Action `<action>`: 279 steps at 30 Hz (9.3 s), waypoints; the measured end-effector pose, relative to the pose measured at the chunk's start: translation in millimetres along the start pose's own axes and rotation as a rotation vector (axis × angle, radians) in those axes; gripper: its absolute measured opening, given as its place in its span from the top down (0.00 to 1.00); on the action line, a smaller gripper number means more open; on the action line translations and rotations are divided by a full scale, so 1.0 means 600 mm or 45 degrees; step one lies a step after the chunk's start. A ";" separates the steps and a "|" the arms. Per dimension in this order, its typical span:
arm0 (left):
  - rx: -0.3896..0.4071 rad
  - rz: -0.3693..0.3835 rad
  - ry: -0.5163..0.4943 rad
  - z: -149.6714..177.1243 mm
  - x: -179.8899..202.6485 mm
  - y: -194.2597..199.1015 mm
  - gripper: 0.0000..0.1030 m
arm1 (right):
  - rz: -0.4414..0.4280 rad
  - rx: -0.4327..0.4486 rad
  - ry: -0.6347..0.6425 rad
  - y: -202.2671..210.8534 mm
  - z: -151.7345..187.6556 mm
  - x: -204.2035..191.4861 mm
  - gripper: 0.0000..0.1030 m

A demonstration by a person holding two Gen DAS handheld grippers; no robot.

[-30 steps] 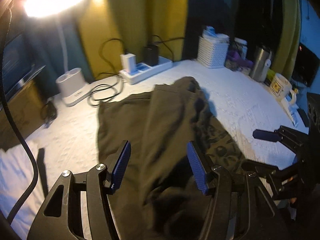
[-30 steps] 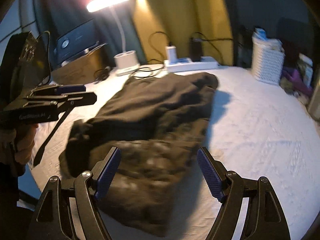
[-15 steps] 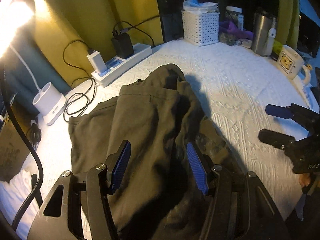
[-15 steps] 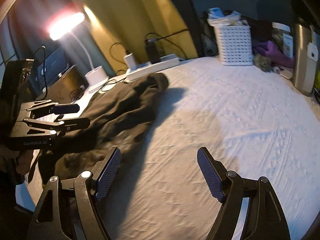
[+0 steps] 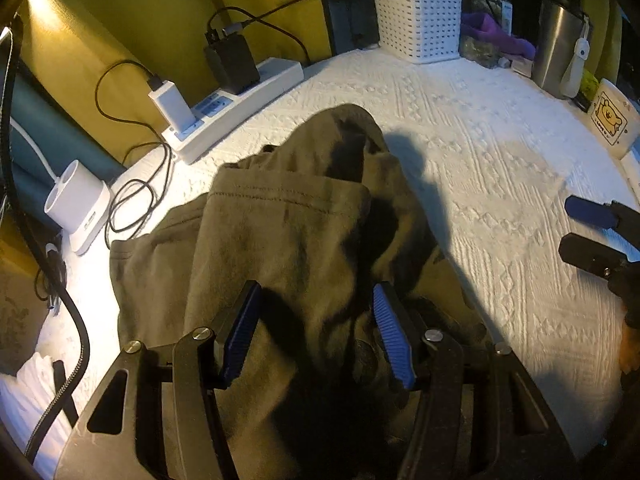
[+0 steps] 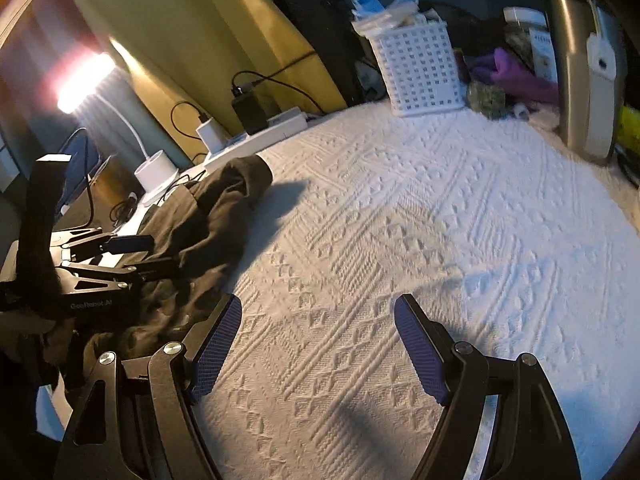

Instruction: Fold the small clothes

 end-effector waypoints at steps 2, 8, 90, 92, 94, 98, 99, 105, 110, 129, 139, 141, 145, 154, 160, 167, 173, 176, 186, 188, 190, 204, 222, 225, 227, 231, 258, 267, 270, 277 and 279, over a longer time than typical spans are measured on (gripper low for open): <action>0.013 -0.002 0.007 -0.002 -0.006 0.002 0.58 | -0.004 -0.007 -0.004 -0.004 -0.001 0.000 0.22; 0.033 -0.009 -0.002 0.003 -0.025 -0.006 0.91 | 0.025 -0.024 0.010 -0.013 -0.001 -0.005 0.22; 0.218 0.310 0.310 0.133 -0.179 0.114 0.53 | 0.223 -0.145 0.248 -0.074 -0.008 -0.187 0.22; 0.202 0.310 0.281 0.146 -0.154 0.115 0.53 | 0.223 -0.140 0.252 -0.064 -0.001 -0.191 0.22; 0.181 0.307 0.267 0.163 -0.136 0.115 0.53 | 0.229 -0.139 0.252 -0.054 0.008 -0.195 0.22; 0.168 0.261 0.247 0.195 -0.126 0.115 0.53 | 0.234 -0.141 0.253 -0.037 0.029 -0.200 0.22; 0.177 0.255 0.237 0.201 -0.124 0.117 0.53 | 0.234 -0.143 0.254 -0.033 0.036 -0.201 0.22; 0.203 0.268 0.227 0.243 -0.121 0.123 0.80 | 0.234 -0.161 0.254 -0.020 0.072 -0.211 0.22; 0.256 0.239 0.293 0.265 -0.143 0.145 0.89 | 0.234 -0.174 0.269 -0.014 0.094 -0.224 0.22; 0.194 0.174 0.461 0.369 -0.189 0.133 0.93 | 0.259 -0.221 0.336 -0.026 0.170 -0.259 0.22; 0.154 0.148 0.516 0.383 -0.210 0.166 0.91 | 0.249 -0.220 0.355 -0.012 0.180 -0.264 0.22; 0.161 0.118 0.521 0.381 -0.218 0.176 0.90 | 0.245 -0.218 0.364 -0.008 0.179 -0.265 0.22; 0.181 0.076 0.532 0.370 -0.229 0.190 0.46 | 0.238 -0.199 0.368 0.002 0.170 -0.262 0.22; 0.205 0.108 0.451 0.286 -0.198 0.172 0.40 | 0.219 -0.149 0.320 0.016 0.128 -0.230 0.22; 0.205 0.080 0.411 0.221 -0.213 0.138 0.40 | 0.227 -0.134 0.305 0.007 0.094 -0.205 0.22; 0.202 0.065 0.370 0.150 -0.239 0.077 0.40 | 0.246 -0.137 0.289 -0.030 0.042 -0.177 0.22; 0.211 0.011 0.340 0.093 -0.269 0.015 0.40 | 0.263 -0.155 0.294 -0.075 -0.002 -0.163 0.22; 0.207 0.004 0.352 0.075 -0.285 -0.011 0.40 | 0.260 -0.165 0.299 -0.098 -0.019 -0.160 0.22; 0.229 0.054 0.266 0.042 -0.289 -0.056 0.61 | 0.266 -0.170 0.280 -0.148 -0.058 -0.148 0.22; 0.210 0.054 0.260 0.039 -0.292 -0.068 0.94 | 0.268 -0.171 0.274 -0.154 -0.062 -0.144 0.22; 0.214 0.039 0.282 0.034 -0.303 -0.075 0.97 | 0.268 -0.172 0.270 -0.160 -0.066 -0.141 0.22; 0.208 -0.016 0.359 0.016 -0.325 -0.037 0.80 | 0.271 -0.146 0.272 -0.150 -0.078 -0.141 0.22; 0.139 0.440 0.273 -0.021 -0.153 -0.073 0.53 | 0.272 -0.111 0.205 -0.132 -0.089 -0.108 0.22; 0.149 0.465 0.256 -0.021 -0.147 -0.069 0.86 | 0.273 -0.112 0.194 -0.134 -0.090 -0.102 0.22; 0.177 0.462 0.246 -0.026 -0.146 -0.057 0.91 | 0.272 -0.112 0.188 -0.135 -0.090 -0.101 0.22; 0.265 0.433 0.237 -0.030 -0.157 -0.016 0.92 | 0.265 -0.114 0.178 -0.136 -0.092 -0.101 0.22; 0.274 0.374 0.414 0.049 -0.250 -0.025 0.92 | -0.003 -0.187 0.092 -0.253 -0.179 -0.158 0.56; 0.290 0.361 0.407 0.039 -0.258 -0.028 0.92 | -0.052 -0.188 0.147 -0.305 -0.219 -0.181 0.76; 0.258 0.332 0.414 0.038 -0.267 -0.047 0.92 | 0.003 -0.219 0.221 -0.326 -0.221 -0.185 0.75; 0.219 0.316 0.479 0.050 -0.277 -0.057 0.86 | 0.221 -0.183 0.330 -0.322 -0.217 -0.166 0.27; 0.226 0.324 0.500 0.050 -0.285 -0.047 0.86 | 0.228 -0.174 0.322 -0.314 -0.216 -0.163 0.27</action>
Point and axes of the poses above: each gripper's, at about its wrist camera, not at the fingertips, and y roughly against the way its jaws point, x to its right, z to its underside, the point moved 7 cm from there along -y, roughly the way its jaws point, and after that the axes turned 3 degrees about -z, right-handed, at the moved point
